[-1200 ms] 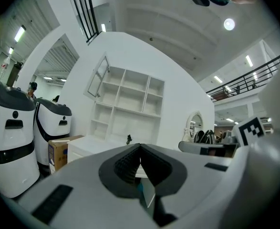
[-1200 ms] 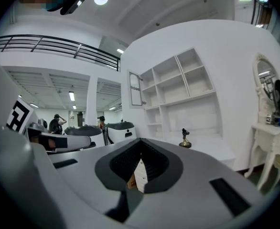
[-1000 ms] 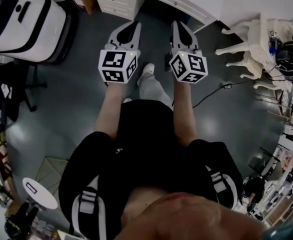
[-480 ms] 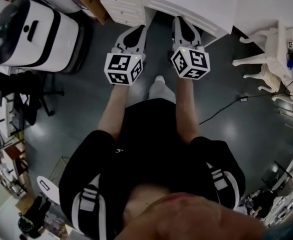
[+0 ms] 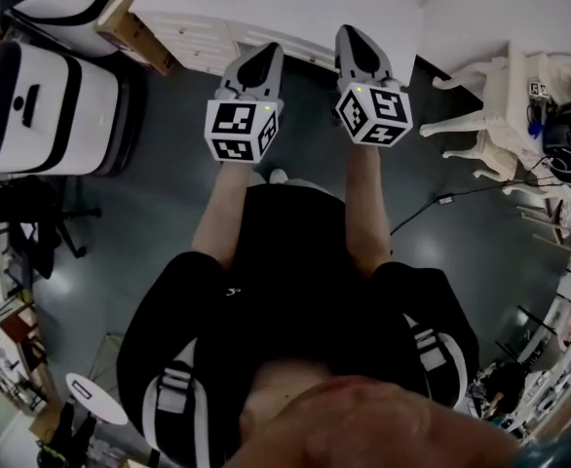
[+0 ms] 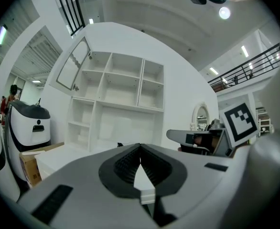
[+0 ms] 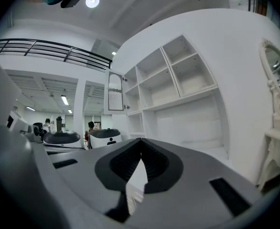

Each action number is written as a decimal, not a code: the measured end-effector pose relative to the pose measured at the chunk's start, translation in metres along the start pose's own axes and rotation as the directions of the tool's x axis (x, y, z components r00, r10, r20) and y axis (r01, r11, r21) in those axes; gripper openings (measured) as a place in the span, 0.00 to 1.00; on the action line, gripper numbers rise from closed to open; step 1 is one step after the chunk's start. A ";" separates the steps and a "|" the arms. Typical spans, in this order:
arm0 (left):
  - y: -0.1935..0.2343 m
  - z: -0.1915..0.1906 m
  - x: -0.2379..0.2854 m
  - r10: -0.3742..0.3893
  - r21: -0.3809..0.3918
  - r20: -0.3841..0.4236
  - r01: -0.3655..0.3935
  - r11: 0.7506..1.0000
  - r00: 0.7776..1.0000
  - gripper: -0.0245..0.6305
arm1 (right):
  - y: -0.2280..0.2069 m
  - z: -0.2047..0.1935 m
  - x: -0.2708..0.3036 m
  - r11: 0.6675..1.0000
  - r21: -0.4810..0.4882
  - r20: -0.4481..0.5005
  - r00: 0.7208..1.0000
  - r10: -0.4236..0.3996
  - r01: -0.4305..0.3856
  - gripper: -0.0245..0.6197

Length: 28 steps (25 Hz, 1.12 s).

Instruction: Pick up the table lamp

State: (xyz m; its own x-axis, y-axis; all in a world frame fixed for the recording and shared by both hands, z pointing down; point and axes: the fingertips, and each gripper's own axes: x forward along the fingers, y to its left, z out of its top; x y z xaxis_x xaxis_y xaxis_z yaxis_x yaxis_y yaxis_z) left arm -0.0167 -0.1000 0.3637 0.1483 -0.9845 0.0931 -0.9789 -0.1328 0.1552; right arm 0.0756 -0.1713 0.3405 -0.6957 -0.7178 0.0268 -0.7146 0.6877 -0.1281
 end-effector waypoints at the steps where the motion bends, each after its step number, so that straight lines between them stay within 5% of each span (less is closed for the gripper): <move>1: 0.002 0.000 0.005 0.004 -0.006 -0.001 -0.004 1.000 1.000 0.05 | 0.000 0.000 0.004 1.000 -0.008 -0.005 1.000 0.010 -0.010 0.07; 14: 0.039 -0.019 0.072 0.032 -0.039 -0.061 -0.035 0.999 0.998 0.05 | -0.033 -0.024 0.053 1.000 -0.013 -0.057 0.998 0.018 -0.019 0.07; 20: 0.061 -0.030 0.119 0.094 -0.014 -0.057 -0.095 0.995 0.994 0.05 | -0.056 -0.045 0.090 0.995 -0.099 -0.106 0.994 0.018 -0.029 0.07; 28: 0.109 -0.039 0.186 0.072 -0.017 -0.086 -0.074 0.997 0.994 0.05 | -0.060 -0.062 0.166 0.991 -0.066 -0.088 0.990 0.109 -0.115 0.07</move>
State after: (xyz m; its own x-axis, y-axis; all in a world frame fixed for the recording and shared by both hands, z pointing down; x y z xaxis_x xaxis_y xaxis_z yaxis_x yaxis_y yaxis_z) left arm -0.0899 -0.2929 0.4360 0.0889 -0.9781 0.1884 -0.9847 -0.0578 0.1642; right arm -0.0011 -0.3251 0.4140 -0.7733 -0.6261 0.1002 -0.6330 0.7714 -0.0650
